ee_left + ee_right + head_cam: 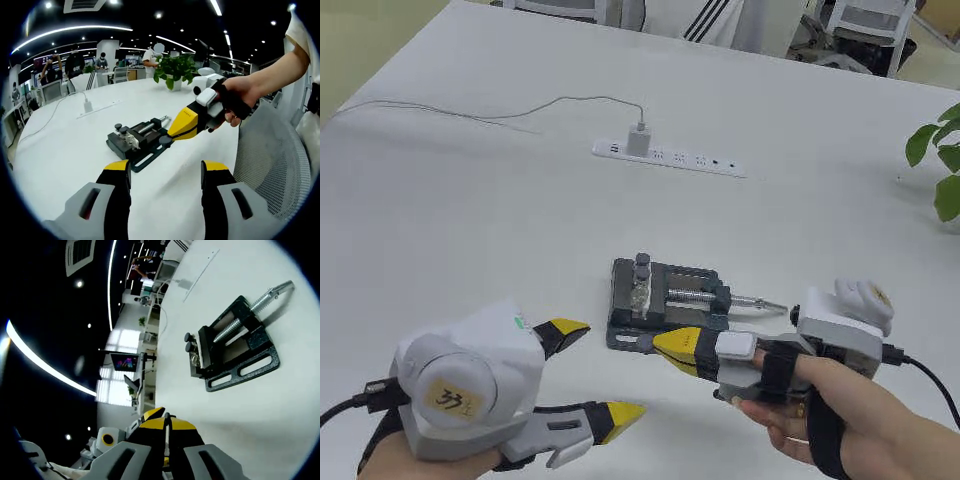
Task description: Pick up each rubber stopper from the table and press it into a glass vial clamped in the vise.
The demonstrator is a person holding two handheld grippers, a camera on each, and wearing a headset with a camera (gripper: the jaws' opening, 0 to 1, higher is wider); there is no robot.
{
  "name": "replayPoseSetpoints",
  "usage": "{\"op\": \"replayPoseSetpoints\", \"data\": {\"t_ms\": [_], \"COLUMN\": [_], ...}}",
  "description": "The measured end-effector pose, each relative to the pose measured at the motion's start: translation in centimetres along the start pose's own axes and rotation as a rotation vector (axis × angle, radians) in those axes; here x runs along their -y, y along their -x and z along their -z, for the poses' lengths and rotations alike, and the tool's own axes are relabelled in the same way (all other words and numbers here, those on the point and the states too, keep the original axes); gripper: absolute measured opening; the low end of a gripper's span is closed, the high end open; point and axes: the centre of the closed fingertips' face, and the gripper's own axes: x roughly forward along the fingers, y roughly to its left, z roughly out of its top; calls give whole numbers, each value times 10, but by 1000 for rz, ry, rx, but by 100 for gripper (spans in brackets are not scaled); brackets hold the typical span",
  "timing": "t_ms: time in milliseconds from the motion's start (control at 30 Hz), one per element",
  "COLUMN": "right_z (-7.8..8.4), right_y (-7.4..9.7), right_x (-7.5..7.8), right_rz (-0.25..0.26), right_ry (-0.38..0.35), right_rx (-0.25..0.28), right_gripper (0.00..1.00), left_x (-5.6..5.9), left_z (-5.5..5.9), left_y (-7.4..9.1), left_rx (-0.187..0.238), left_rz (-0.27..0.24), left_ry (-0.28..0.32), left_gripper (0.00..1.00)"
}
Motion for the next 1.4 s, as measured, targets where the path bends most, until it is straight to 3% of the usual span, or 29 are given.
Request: {"op": "replayPoseSetpoints", "data": {"t_ms": [367, 633, 800, 1400], "right_z": [3, 8, 6, 14], "right_y": [14, 17, 19, 21], "right_x": [-9, -13, -17, -18], "right_rz": [-135, -160, -180, -184], "right_ry": [-191, -197, -195, -209], "right_rx": [65, 67, 74, 49], "right_gripper": [0, 0, 0, 0], "left_x": [5, 15, 18, 24], "left_z": [-13, -26, -29, -35], "left_y": [-5, -12, -16, -17], "left_rx": [53, 77, 68, 72], "left_rz": [33, 82, 111, 151], "left_ry": [68, 66, 67, -4], "left_gripper": [38, 25, 15, 7]}}
